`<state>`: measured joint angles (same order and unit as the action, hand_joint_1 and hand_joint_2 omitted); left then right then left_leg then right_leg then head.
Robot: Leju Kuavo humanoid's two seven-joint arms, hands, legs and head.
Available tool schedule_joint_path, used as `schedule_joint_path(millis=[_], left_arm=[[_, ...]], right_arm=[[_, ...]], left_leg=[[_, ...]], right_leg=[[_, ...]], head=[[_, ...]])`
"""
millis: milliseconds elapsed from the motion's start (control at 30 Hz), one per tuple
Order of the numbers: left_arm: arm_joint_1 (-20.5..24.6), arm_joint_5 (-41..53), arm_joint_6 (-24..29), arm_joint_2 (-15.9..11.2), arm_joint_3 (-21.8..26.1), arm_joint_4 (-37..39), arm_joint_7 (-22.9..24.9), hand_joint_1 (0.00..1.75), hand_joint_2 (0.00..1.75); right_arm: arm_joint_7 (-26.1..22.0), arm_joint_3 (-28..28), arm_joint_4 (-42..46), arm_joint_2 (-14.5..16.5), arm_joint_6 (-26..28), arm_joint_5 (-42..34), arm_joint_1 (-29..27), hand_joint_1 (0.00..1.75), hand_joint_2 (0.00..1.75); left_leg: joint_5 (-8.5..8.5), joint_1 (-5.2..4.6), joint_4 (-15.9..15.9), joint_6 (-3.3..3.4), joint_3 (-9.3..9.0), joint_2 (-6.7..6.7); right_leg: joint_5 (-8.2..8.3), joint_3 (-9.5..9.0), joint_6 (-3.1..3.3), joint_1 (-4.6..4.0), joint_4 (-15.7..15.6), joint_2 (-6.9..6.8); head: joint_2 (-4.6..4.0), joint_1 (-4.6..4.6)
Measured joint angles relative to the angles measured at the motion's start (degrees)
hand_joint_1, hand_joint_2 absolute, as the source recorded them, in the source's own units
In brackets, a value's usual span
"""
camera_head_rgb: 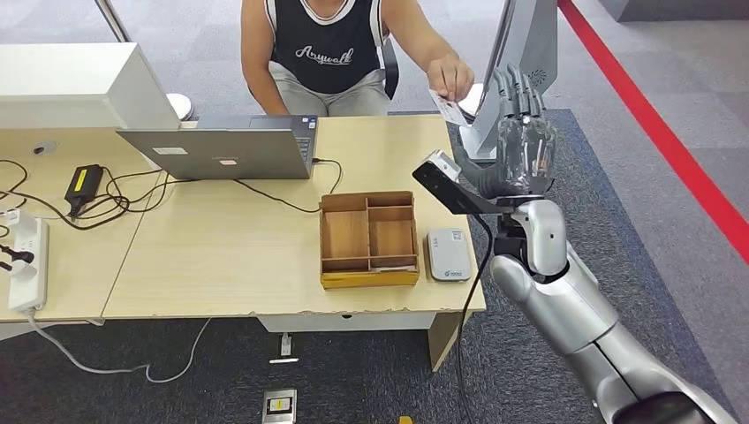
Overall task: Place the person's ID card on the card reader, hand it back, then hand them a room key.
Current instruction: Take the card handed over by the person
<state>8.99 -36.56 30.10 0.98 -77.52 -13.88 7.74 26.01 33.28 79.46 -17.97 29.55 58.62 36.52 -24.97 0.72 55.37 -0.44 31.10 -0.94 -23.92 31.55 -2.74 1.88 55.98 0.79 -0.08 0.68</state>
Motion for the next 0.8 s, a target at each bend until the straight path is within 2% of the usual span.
schedule_joint_path(millis=[333,800], left_arm=[[0.1,0.3,-0.3,0.0,-0.3,-0.1,-0.5,0.0,0.0],[0.1,0.5,-0.3,-0.1,-0.3,-0.1,-0.7,0.0,0.0]], right_arm=[[1.3,6.8,-7.7,1.5,-4.6,0.9,6.9,0.0,1.75],[1.3,11.4,-14.7,3.2,-5.1,-0.7,11.1,0.0,1.75]], left_leg=[[-0.01,0.0,0.0,0.0,0.04,0.0],[0.0,0.01,0.0,-0.01,0.04,0.0]], right_leg=[[0.0,0.06,0.0,0.0,0.0,0.0],[0.0,0.07,0.0,-0.01,0.0,0.0]], head=[[0.02,0.0],[0.01,0.0]])
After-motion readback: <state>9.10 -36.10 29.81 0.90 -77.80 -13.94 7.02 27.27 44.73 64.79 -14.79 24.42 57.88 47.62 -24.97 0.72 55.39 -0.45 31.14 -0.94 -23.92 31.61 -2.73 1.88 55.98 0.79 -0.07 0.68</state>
